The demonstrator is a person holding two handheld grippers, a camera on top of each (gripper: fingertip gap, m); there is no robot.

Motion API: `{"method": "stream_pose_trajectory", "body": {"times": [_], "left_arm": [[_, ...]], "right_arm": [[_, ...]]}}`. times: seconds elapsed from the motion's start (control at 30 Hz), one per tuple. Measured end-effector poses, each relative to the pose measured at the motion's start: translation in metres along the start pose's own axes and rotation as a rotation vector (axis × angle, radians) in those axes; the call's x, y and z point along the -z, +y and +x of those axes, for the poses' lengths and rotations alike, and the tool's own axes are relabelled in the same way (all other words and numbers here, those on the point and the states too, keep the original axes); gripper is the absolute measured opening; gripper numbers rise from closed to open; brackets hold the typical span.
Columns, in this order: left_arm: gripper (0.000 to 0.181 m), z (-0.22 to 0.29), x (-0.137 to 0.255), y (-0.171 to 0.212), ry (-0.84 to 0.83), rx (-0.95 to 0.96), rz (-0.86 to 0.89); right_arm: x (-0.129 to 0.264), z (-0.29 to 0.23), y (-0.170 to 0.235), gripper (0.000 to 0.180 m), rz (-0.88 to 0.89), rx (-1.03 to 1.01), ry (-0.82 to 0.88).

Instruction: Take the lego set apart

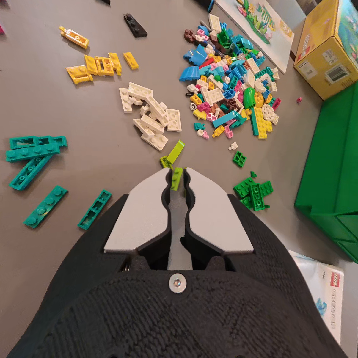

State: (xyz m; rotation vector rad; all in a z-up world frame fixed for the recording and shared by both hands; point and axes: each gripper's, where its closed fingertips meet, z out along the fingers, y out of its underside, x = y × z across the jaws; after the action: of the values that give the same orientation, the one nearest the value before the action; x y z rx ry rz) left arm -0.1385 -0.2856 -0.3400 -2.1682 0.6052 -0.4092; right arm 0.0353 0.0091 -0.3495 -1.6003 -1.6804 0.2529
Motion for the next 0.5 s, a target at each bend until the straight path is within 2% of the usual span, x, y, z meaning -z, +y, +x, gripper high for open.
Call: {"method": "stream_pose_trajectory", "body": {"times": [0.1, 0.17, 0.23, 0.27, 0.37, 0.43, 0.5], "left_arm": [[0.061, -0.002, 0.001, 0.003, 0.001, 0.018, -0.016], [0.061, -0.002, 0.002, 0.006, 0.002, 0.021, -0.029], [0.06, -0.002, 0.001, 0.008, 0.002, 0.022, -0.04], [0.059, -0.002, 0.001, 0.008, 0.002, 0.019, -0.045], [0.056, 0.0, -0.001, 0.011, 0.005, 0.006, -0.06], [0.055, 0.001, -0.002, 0.012, 0.01, 0.005, -0.066], [0.054, 0.0, -0.002, 0.012, 0.002, -0.004, -0.07]], "right_arm": [[0.001, -0.004, -0.001, 0.026, -0.008, -0.007, -0.023], [0.009, 0.0, -0.006, 0.026, -0.041, 0.046, 0.036], [0.02, -0.015, -0.039, 0.025, 0.042, 0.121, 0.048], [0.024, -0.036, -0.063, 0.025, 0.125, 0.13, -0.025], [0.029, -0.129, -0.122, 0.024, 0.312, 0.204, -0.387], [0.028, -0.184, -0.143, 0.024, 0.359, 0.279, -0.595], [0.021, -0.221, -0.157, 0.024, 0.37, 0.33, -0.711]]}}
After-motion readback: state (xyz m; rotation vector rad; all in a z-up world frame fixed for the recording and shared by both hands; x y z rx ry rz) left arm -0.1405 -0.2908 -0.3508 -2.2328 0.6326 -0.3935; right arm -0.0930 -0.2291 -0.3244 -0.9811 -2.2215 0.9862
